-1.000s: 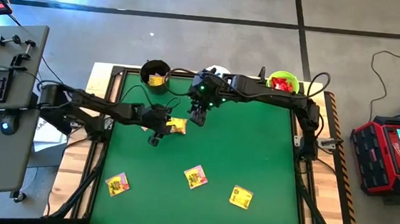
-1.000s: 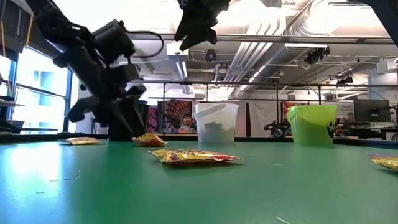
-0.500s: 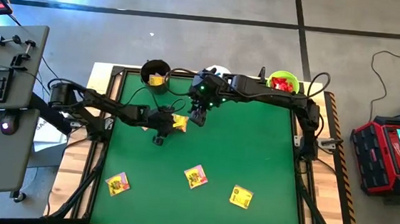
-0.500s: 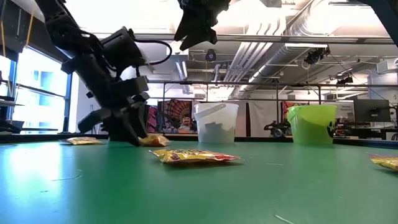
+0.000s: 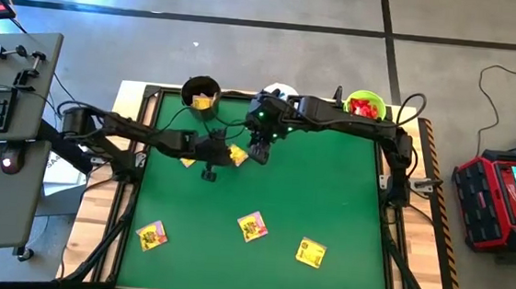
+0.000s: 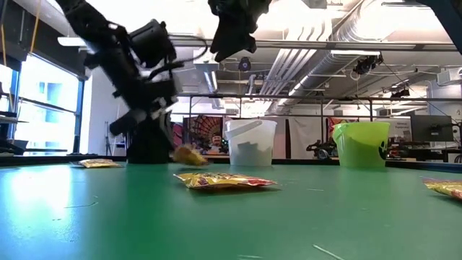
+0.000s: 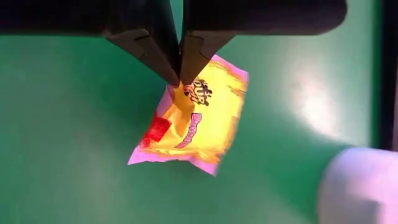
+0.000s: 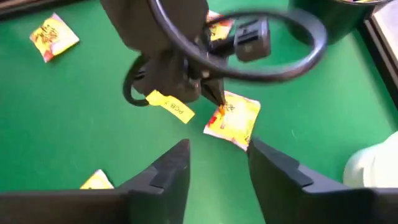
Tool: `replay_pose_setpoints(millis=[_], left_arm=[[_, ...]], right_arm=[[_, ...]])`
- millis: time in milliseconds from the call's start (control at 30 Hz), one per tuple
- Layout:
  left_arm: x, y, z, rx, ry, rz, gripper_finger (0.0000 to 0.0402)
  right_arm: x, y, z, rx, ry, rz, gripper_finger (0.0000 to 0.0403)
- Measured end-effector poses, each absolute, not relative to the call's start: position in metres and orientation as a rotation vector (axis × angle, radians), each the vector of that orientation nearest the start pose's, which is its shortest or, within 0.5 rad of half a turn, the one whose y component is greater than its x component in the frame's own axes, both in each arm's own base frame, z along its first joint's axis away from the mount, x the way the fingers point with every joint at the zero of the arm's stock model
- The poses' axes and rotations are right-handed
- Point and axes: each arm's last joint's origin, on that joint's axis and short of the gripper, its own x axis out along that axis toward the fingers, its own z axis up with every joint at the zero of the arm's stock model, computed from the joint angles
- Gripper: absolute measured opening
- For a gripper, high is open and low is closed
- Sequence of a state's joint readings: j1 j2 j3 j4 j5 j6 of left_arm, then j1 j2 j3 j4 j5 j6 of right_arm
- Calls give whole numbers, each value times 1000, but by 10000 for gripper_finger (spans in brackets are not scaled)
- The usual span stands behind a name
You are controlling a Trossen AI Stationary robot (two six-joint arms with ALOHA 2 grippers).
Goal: Sort candy by brand, put in halloween buckets
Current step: Put the yellow candy into the black bucket
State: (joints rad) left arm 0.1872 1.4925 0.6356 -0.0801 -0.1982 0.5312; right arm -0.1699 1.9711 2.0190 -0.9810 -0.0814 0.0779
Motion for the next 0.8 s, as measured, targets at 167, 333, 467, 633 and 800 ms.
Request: replay_pose_setpoints(millis=[167,333,467,633,800], left_arm=[[258,65,177,377,962,200,1],[245,82,225,244,896,334,0],[226,96,262,130,834,492,0],[194,112,288,-4,759,697,0],[169,130,293,-85,776,884,0]], right_arm=[[409,-72,348,132,930,-151,94],[397,-82,363,96,893,-164,12],[385,-96,377,101,855,-199,17],[375,-107,387,109,819,-235,5],[374,-108,392,114,789,-241,4]])
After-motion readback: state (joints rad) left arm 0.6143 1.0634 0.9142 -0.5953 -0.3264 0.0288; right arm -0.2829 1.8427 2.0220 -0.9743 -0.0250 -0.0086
